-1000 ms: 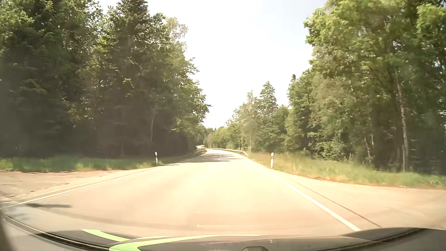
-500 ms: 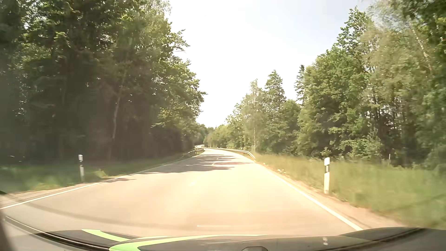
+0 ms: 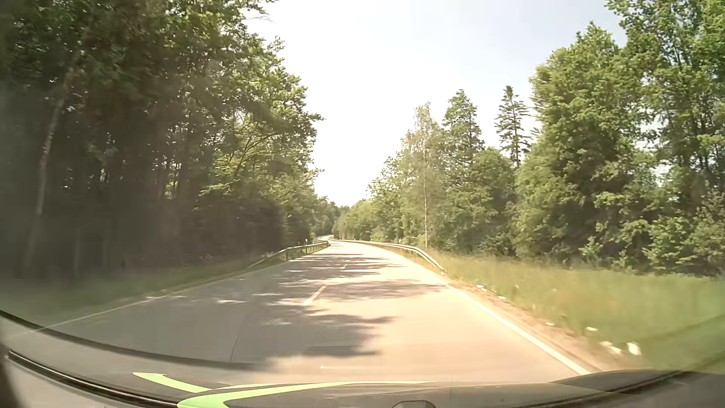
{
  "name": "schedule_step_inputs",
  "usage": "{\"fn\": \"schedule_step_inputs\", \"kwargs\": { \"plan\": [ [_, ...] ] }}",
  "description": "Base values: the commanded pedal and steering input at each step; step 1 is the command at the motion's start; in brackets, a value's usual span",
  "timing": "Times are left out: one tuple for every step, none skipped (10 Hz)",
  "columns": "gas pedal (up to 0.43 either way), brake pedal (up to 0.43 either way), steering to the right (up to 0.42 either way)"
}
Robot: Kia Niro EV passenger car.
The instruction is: Follow the waypoints while adhering to traffic rules and regulations
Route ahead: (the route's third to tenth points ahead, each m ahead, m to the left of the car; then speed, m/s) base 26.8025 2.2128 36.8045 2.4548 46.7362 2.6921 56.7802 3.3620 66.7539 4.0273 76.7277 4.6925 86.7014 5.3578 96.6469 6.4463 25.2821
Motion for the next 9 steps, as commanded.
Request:
{"fn": "schedule_step_inputs", "kwargs": {
  "plan": [
    [0.469,0.0,-0.003],
    [0.461,0.0,-0.004],
    [0.398,0.0,-0.004],
    [0.39,0.0,-0.005],
    [0.39,0.0,-0.005],
    [0.39,0.0,-0.006],
    [0.39,0.0,-0.006],
    [0.39,0.0,-0.006],
    [0.39,0.0,-0.006]
  ]
}}
